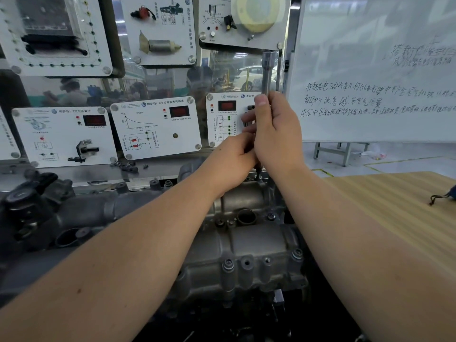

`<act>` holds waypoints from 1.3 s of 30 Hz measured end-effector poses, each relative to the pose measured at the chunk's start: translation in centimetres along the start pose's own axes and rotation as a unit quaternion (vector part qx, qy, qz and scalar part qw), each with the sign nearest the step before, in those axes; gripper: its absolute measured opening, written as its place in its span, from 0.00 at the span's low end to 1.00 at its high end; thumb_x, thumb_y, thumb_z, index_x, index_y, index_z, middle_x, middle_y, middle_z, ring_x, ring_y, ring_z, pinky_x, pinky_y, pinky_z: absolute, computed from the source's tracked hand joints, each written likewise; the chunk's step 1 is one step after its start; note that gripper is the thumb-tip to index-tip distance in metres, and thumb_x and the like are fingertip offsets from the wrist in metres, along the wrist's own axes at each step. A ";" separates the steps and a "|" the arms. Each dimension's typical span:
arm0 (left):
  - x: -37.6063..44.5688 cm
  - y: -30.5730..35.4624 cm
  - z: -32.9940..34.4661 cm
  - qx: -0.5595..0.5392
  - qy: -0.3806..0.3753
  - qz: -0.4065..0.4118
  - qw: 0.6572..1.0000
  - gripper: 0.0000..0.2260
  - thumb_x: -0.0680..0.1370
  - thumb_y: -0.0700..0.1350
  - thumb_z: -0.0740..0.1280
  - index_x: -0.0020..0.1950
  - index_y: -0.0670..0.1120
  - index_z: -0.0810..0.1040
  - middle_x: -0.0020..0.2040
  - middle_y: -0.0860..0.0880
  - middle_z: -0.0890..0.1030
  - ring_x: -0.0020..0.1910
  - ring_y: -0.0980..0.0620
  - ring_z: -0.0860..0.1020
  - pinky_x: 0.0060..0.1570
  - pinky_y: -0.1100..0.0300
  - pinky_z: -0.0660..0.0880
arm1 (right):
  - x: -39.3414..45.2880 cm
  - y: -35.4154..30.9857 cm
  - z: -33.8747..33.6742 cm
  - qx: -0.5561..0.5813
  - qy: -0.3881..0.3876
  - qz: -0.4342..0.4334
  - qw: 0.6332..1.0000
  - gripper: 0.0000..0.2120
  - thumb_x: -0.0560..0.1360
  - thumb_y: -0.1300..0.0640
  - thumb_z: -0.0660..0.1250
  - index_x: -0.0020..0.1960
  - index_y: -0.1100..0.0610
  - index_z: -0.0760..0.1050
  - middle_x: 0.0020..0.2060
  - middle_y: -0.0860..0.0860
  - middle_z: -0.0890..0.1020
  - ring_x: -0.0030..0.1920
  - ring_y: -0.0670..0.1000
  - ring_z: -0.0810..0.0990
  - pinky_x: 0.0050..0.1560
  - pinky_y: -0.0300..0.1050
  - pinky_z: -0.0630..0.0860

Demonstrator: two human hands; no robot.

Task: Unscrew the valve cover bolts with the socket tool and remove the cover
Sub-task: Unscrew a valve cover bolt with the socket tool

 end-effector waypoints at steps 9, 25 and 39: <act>0.1 -0.1 -0.2 0.000 0.000 0.007 1.000 0.08 0.82 0.41 0.63 0.58 0.48 0.80 0.49 0.48 0.85 0.52 0.45 0.83 0.57 0.41 0.78 | 0.1 0.4 0.0 0.004 -0.006 0.005 1.000 0.10 0.82 0.45 0.60 0.58 0.49 0.72 0.37 0.44 0.84 0.41 0.42 0.84 0.47 0.45 0.80; 0.0 -0.1 -0.1 -0.020 -0.007 0.006 1.000 0.09 0.83 0.40 0.63 0.60 0.47 0.79 0.51 0.46 0.85 0.53 0.44 0.82 0.56 0.47 0.78 | 0.0 0.3 -0.1 -0.010 -0.008 0.008 1.000 0.04 0.83 0.48 0.61 0.50 0.46 0.72 0.38 0.44 0.85 0.39 0.40 0.83 0.43 0.36 0.77; 0.2 -0.3 -0.2 -0.011 -0.005 -0.005 1.000 0.09 0.81 0.39 0.65 0.59 0.45 0.80 0.50 0.43 0.85 0.51 0.41 0.82 0.55 0.39 0.78 | -0.2 -0.1 -0.2 -0.012 -0.021 0.002 1.000 0.05 0.83 0.49 0.62 0.49 0.45 0.73 0.39 0.45 0.85 0.41 0.40 0.84 0.46 0.38 0.78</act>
Point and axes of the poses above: each hand's wrist, its own x-axis towards the middle knuckle, its own z-axis out of the palm, y = z × x, the point moved 1 cm from there along x, towards the middle knuckle
